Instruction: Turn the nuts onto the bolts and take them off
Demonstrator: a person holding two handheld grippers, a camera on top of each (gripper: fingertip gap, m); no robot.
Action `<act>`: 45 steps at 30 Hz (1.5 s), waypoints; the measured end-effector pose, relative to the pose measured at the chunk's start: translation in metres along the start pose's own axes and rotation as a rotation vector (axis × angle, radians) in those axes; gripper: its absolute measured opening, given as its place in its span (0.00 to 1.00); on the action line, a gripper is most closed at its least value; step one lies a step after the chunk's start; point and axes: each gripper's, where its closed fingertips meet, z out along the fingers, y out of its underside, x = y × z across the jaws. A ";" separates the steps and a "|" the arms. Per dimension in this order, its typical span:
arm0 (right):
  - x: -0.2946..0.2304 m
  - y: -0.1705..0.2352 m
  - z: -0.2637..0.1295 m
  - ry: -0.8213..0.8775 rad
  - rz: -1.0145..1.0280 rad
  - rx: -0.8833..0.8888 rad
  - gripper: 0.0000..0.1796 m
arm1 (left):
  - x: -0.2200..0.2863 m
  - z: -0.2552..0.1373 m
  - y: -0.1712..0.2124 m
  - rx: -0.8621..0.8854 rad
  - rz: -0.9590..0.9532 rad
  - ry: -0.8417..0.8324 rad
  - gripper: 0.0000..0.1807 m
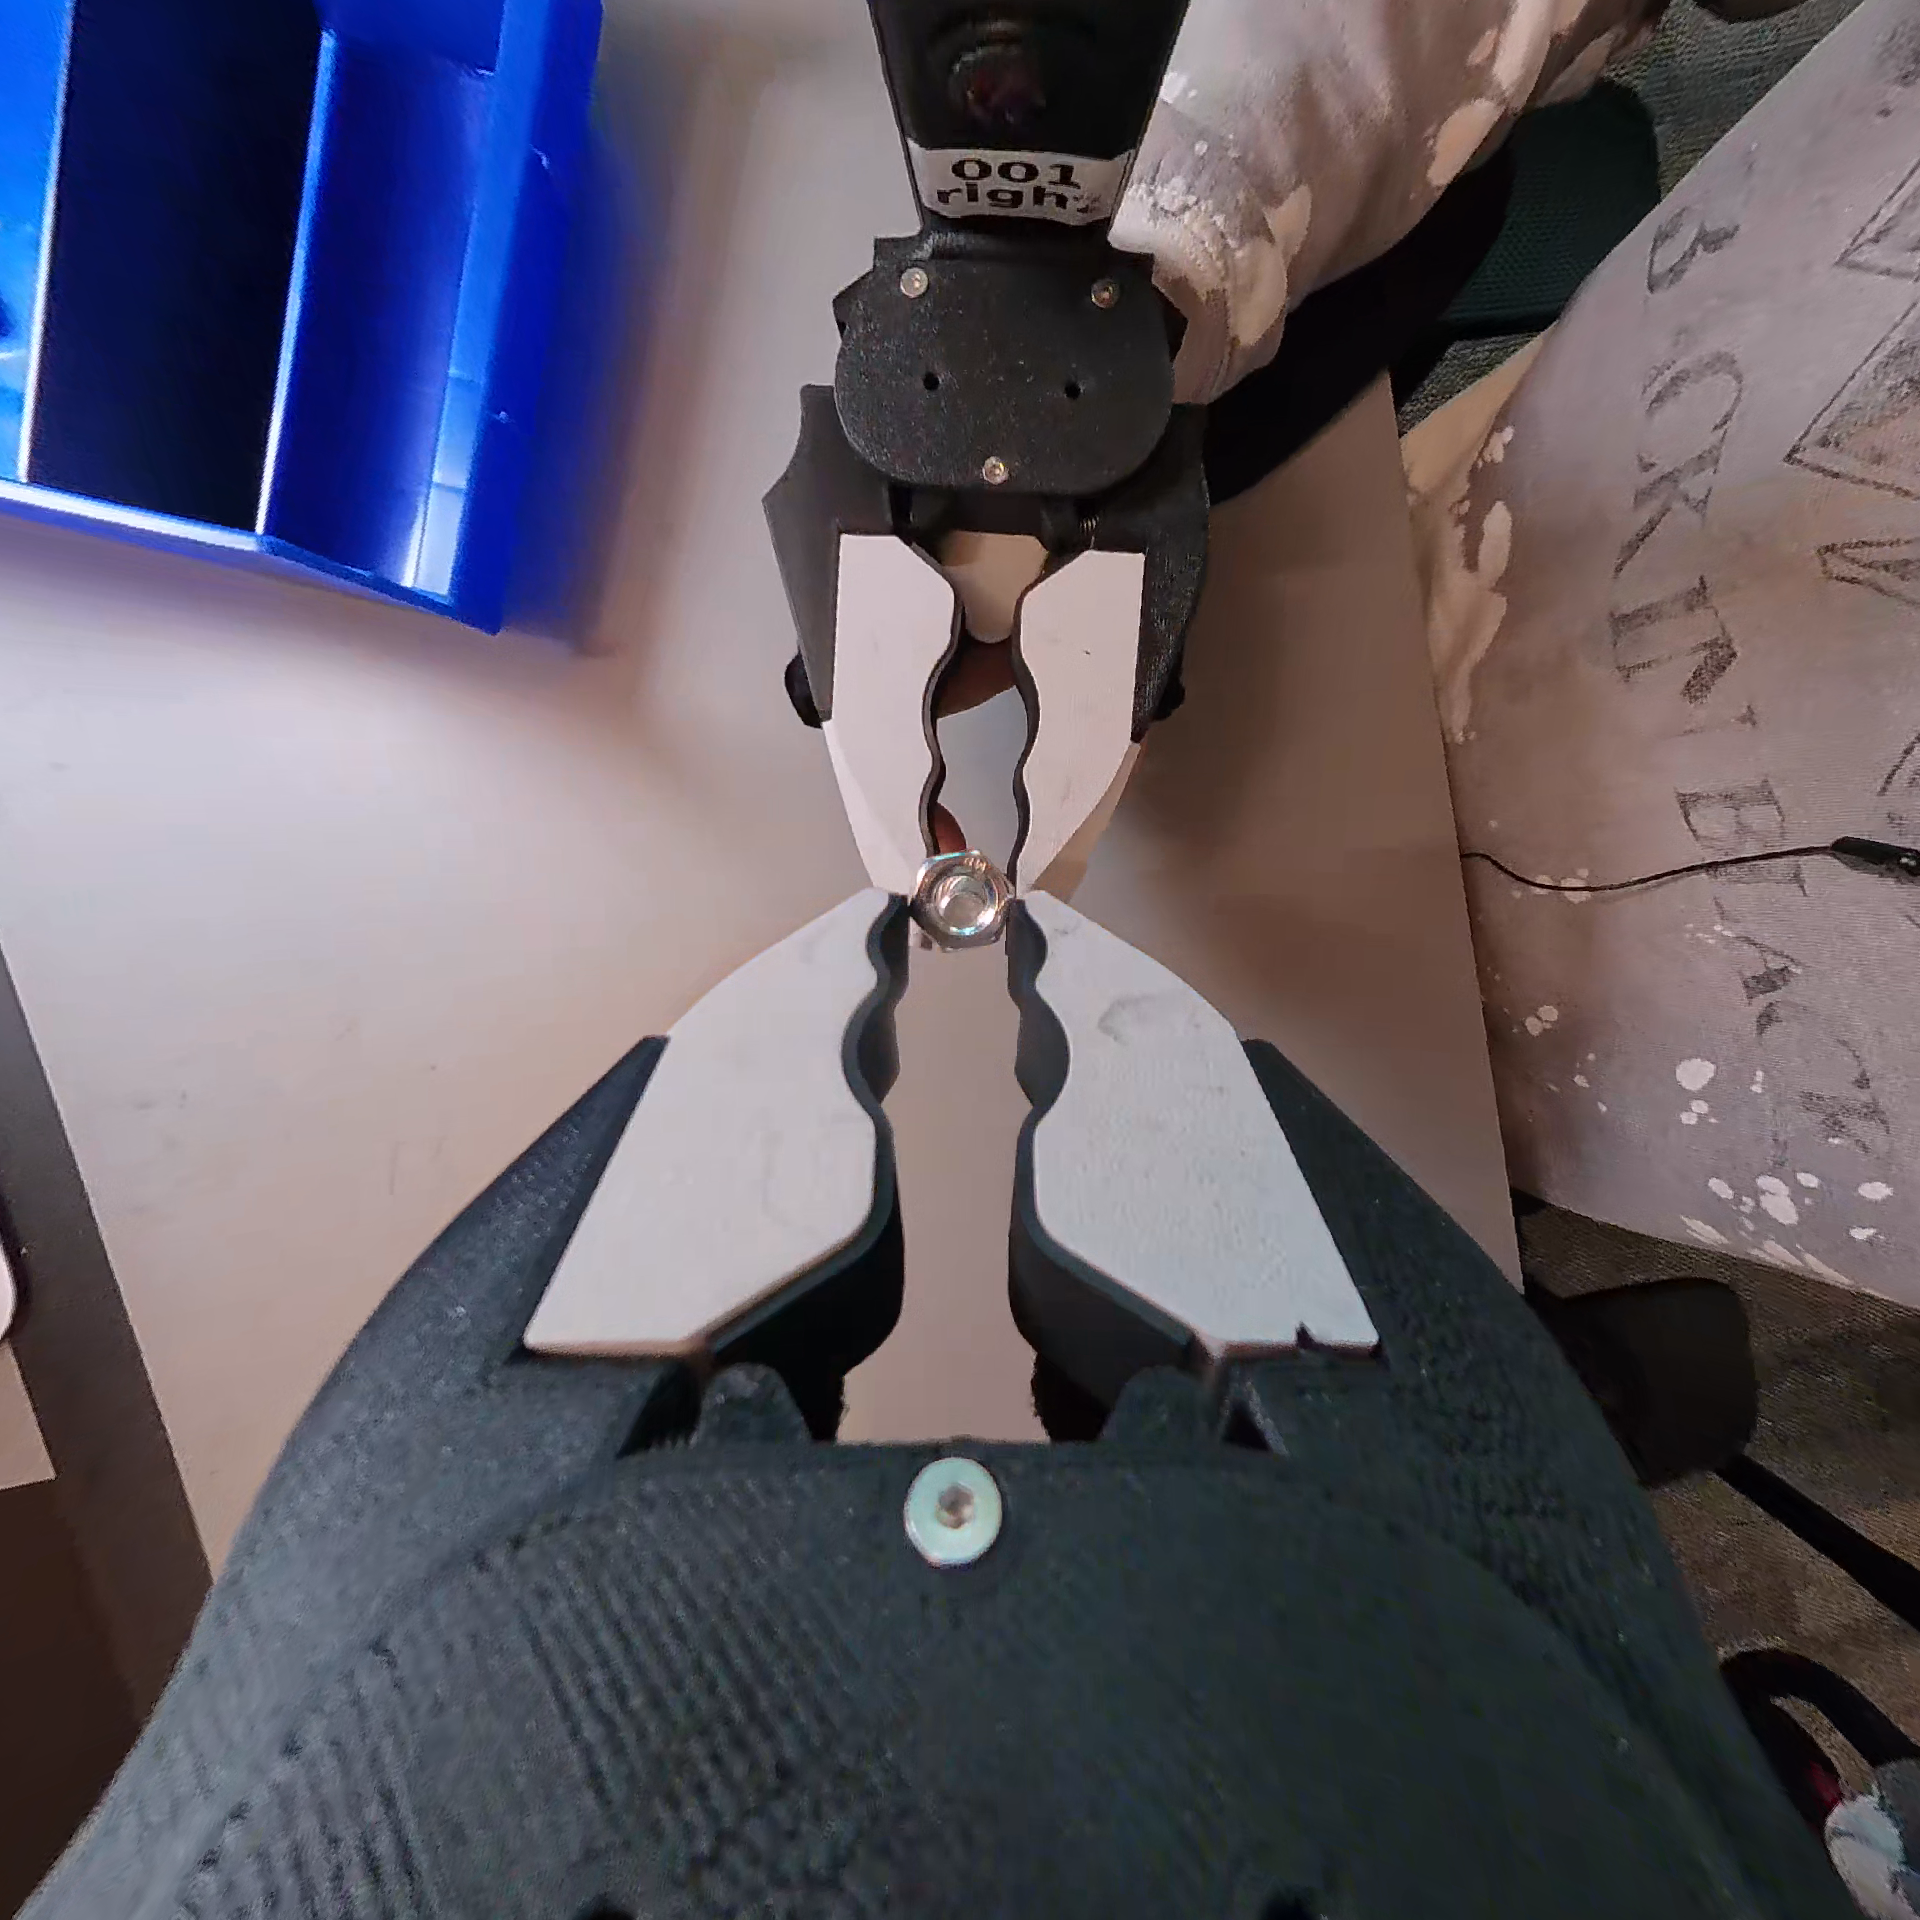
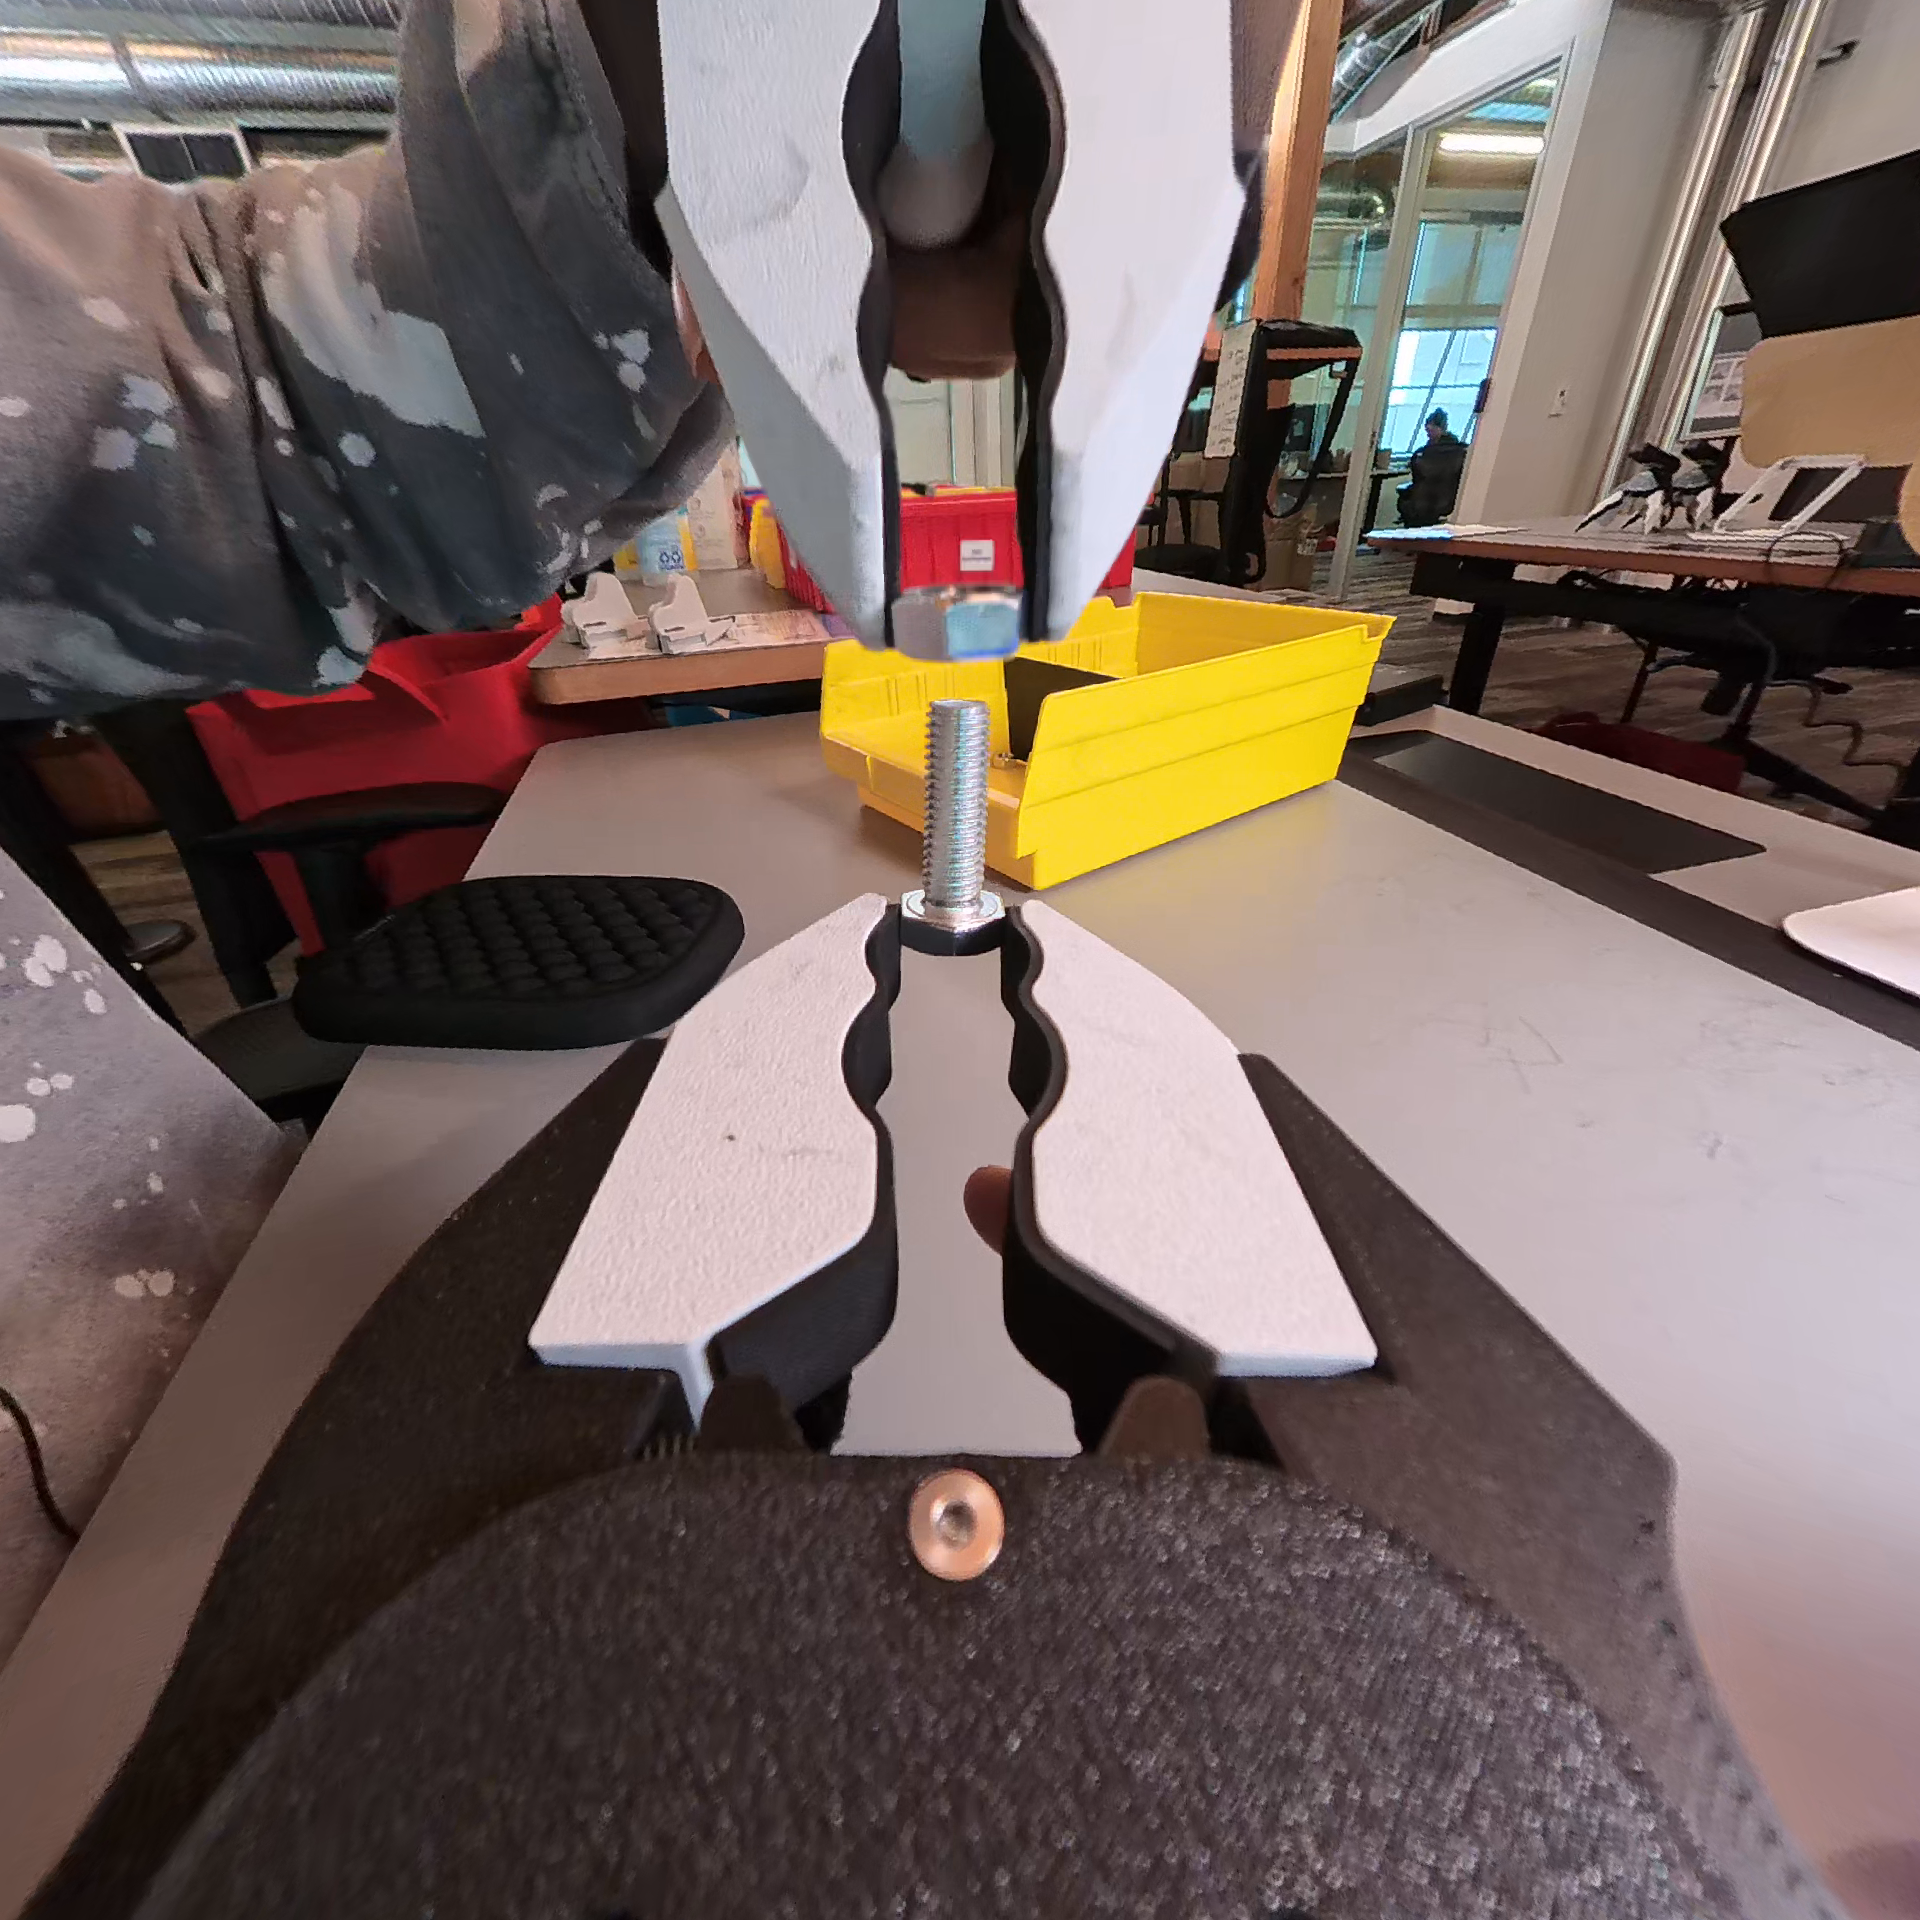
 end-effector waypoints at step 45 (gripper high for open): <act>-0.004 0.001 0.001 -0.018 -0.001 0.022 0.10 | 0.004 0.008 0.011 0.110 0.010 -0.006 0.10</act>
